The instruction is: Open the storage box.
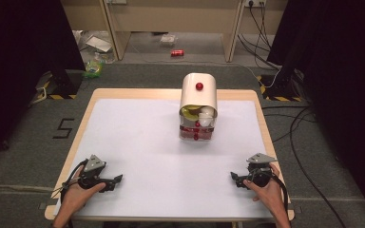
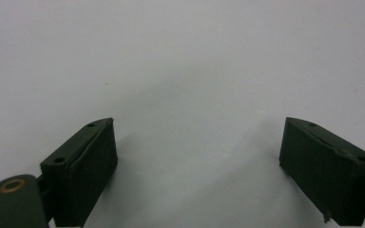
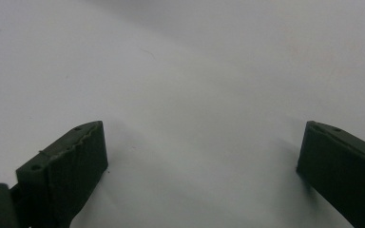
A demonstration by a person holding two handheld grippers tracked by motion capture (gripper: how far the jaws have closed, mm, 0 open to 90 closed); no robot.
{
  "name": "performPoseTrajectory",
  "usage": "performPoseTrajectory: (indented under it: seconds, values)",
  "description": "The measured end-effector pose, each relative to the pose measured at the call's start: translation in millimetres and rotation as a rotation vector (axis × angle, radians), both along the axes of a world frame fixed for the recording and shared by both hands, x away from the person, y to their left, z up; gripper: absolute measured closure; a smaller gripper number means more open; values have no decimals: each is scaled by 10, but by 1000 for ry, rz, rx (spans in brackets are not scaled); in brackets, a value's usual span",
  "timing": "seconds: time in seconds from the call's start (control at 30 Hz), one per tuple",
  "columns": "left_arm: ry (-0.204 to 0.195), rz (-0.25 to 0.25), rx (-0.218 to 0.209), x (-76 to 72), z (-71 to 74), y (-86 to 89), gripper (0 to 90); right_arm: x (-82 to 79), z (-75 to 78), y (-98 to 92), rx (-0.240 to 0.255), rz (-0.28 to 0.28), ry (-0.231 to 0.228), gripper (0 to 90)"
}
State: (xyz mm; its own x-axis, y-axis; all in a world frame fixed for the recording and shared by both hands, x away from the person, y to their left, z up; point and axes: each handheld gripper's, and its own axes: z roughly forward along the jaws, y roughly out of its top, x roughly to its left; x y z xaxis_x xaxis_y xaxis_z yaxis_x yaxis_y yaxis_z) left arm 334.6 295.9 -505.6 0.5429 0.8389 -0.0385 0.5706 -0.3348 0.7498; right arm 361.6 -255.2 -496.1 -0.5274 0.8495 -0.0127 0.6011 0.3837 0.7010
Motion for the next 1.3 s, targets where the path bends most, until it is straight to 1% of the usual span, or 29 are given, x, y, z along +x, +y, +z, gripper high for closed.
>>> performPoseTrajectory:
  seconds: [0.3, 0.37, 0.4, 0.43, 0.47, 0.5, 0.53, 0.57, 0.67, 0.7, 0.83, 0.93, 1.0, 1.1, 1.2, 1.3]
  values:
    - [0, -1, -1, 1, 0, 1, 116, -4, 2, 2, 5, -1, -1, 39]
    - [0, -1, -1, 1, 0, 0, 115, -11, 8, 3, 11, 4, -5, 80]
    - [0, -1, -1, 1, 0, 0, 116, -13, 13, 3, 14, 9, -13, 138]
    - [0, -1, -1, 1, 0, 0, 116, -13, 13, 3, 14, 9, -13, 138]
    - [0, -1, -1, 1, 0, 0, 116, -16, 28, 8, 24, 21, -20, 202]
    - [0, -1, -1, 1, 0, 0, 116, -16, 32, 14, 33, 26, -20, 189]
    - [0, -1, -1, 1, 0, 1, 116, -17, 37, 27, 37, 25, -22, 149]
    - [0, -1, -1, 1, 0, 1, 116, -16, 48, 41, 30, 27, -32, 176]
    - [0, -1, -1, 1, 0, 1, 116, -27, 76, 71, 43, 23, -43, 163]
    - [0, -1, -1, 1, 0, 1, 116, -24, 84, 68, 39, 28, -54, 165]
    - [0, -1, 0, 2, 0, 1, 116, -30, 139, 97, 68, 20, -77, 170]
    - [0, -1, -1, 2, 0, 1, 116, -53, 191, 153, 93, 14, -96, 174]
    - [0, -1, -1, 1, 0, 0, 116, -61, 233, 210, 91, 29, -111, 176]
    - [0, -1, 0, 2, 0, 1, 115, -71, 301, 325, 121, 45, -115, 182]
    - [0, -1, -1, 1, 0, 0, 115, -65, 374, 457, 124, 64, -126, 184]
    - [0, -1, -1, 1, 0, 0, 116, -44, 467, 569, 139, 80, -140, 198]
